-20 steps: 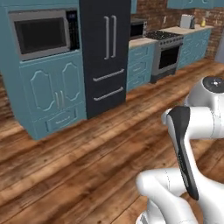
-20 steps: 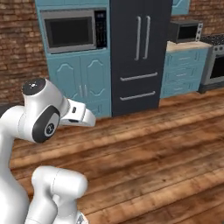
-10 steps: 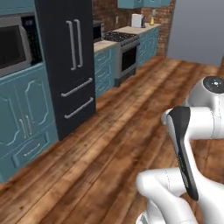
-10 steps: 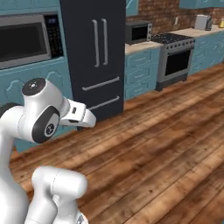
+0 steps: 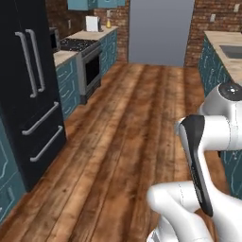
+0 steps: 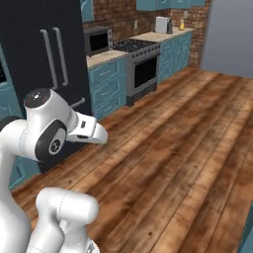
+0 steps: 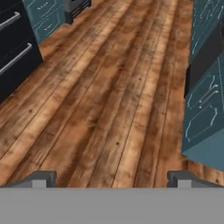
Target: There is a tray on the dining counter. Grab the cup, mug, and pitcher and place them on the tray. The pitcher may be placed next to the tray if it cannot fit the tray.
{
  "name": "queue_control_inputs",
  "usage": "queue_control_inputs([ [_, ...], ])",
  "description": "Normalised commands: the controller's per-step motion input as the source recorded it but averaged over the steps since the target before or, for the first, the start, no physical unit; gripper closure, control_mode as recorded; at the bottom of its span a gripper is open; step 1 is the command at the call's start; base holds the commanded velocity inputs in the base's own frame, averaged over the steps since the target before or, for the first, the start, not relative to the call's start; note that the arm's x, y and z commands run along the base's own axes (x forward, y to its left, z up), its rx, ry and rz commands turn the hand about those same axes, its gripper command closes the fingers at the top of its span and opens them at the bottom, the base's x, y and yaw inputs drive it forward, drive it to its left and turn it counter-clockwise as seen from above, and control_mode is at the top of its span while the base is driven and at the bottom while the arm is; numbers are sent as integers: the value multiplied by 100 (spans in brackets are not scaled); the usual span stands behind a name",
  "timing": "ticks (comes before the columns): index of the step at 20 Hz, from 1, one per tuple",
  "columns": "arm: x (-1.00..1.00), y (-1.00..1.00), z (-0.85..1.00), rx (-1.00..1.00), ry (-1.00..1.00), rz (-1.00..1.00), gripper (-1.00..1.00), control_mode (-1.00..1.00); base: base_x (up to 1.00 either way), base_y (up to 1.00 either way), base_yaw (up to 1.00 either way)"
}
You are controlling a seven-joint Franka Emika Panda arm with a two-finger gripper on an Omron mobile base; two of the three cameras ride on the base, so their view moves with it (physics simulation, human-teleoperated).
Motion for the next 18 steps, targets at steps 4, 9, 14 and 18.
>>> queue_control_inputs([
  [4,0,0,0,0,0,0,-100,100,100,18,-42],
  [9,0,0,0,0,0,0,-100,100,100,15,-31],
  [14,0,0,0,0,0,0,-100,100,99,6,-25],
  [18,0,0,0,0,0,0,-100,100,100,8,-27],
])
